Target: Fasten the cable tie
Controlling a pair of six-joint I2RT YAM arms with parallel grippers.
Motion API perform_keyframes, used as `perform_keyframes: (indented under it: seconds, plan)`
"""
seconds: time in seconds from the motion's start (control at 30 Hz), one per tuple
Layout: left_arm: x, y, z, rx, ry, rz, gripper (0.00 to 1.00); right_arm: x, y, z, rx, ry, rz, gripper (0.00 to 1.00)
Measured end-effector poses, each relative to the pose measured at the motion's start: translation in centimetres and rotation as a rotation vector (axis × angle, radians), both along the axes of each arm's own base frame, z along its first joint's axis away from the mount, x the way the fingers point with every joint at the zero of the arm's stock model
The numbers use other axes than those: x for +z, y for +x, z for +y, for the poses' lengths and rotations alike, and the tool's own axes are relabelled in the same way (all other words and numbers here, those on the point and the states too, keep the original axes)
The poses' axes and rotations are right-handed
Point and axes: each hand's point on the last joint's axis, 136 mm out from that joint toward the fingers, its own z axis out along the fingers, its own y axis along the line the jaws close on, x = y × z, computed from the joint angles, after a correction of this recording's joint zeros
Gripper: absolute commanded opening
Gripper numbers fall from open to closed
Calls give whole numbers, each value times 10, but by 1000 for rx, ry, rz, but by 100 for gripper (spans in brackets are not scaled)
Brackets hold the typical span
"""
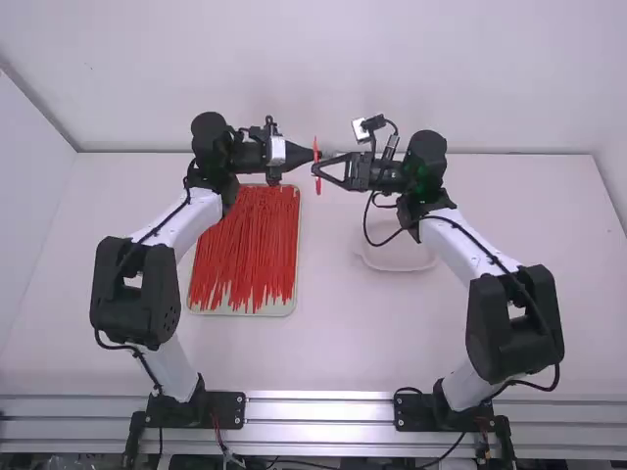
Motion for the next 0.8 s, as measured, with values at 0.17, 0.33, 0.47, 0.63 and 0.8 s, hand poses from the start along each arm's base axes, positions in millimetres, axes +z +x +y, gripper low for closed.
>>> perform_keyframes:
  seconds: [0.17,0.33,0.47,0.63,0.8]
  plan:
    - [-1,-2,0,-14,4,-6,2,0,-1,0,8,1,18,0]
    - [-2,-6,0,-35,7,-4,2,0,-3,0,20,1,36,0]
    - [-3,-7,-1,-40,9,10,2,0,-2,-1,18,2,50,0]
    - [-6,-8,-1,-50,13,35,2,0,-2,-2,14,3,54,0]
    - [-7,-12,-2,-71,17,33,2,0,0,-2,5,4,52,0]
